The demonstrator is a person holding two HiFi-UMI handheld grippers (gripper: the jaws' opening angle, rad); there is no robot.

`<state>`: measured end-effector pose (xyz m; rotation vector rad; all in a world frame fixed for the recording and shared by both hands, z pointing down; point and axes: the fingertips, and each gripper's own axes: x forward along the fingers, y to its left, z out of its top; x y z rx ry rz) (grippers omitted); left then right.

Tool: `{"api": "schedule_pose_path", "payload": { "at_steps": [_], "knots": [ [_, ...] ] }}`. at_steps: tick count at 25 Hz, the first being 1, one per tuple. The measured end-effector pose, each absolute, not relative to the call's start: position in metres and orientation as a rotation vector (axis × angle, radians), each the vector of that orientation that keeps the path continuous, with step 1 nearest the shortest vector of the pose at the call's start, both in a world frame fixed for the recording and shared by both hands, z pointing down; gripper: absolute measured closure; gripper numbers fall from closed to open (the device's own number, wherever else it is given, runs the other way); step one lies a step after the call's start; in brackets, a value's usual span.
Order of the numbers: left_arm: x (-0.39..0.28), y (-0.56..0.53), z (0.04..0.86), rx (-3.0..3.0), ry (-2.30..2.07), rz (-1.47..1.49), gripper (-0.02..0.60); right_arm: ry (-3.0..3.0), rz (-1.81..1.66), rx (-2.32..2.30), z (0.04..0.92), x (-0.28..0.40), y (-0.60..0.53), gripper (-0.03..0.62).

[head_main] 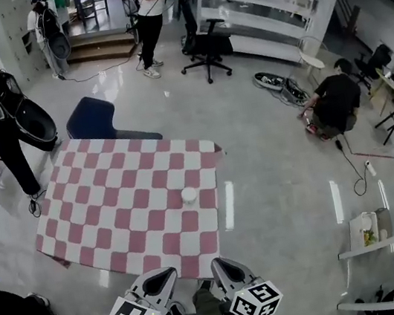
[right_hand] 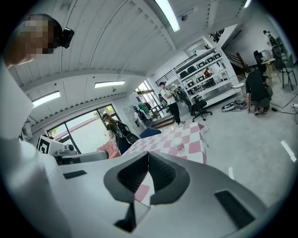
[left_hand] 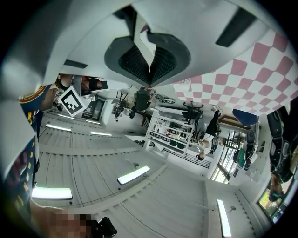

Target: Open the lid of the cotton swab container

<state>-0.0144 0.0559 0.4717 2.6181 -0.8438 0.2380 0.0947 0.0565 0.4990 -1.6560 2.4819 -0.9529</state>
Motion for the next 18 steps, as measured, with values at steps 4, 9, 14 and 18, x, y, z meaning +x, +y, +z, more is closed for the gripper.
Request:
{"api": "schedule_pose_path", "payload": {
  "at_steps": [4,9,14,18],
  "knots": [
    [0.029,0.034,0.47,2.613,-0.894,0.25,0.579,2.494,-0.967,-1.618,0.501,0.14,0.032,0.583],
    [0.047,-0.007,0.46,2.624,-0.937,0.263,0.578,2.498,-0.967,-1.584,0.499,0.159,-0.015,0.583],
    [0.05,-0.04,0.474,2.593,-1.016,0.305,0.578,2.503,-0.986,-1.552,0.504,0.172,-0.037,0.583],
    [0.041,-0.07,0.494,2.553,-1.072,0.356,0.578,2.501,-0.992,-1.567,0.512,0.182,-0.05,0.583]
  ]
}}
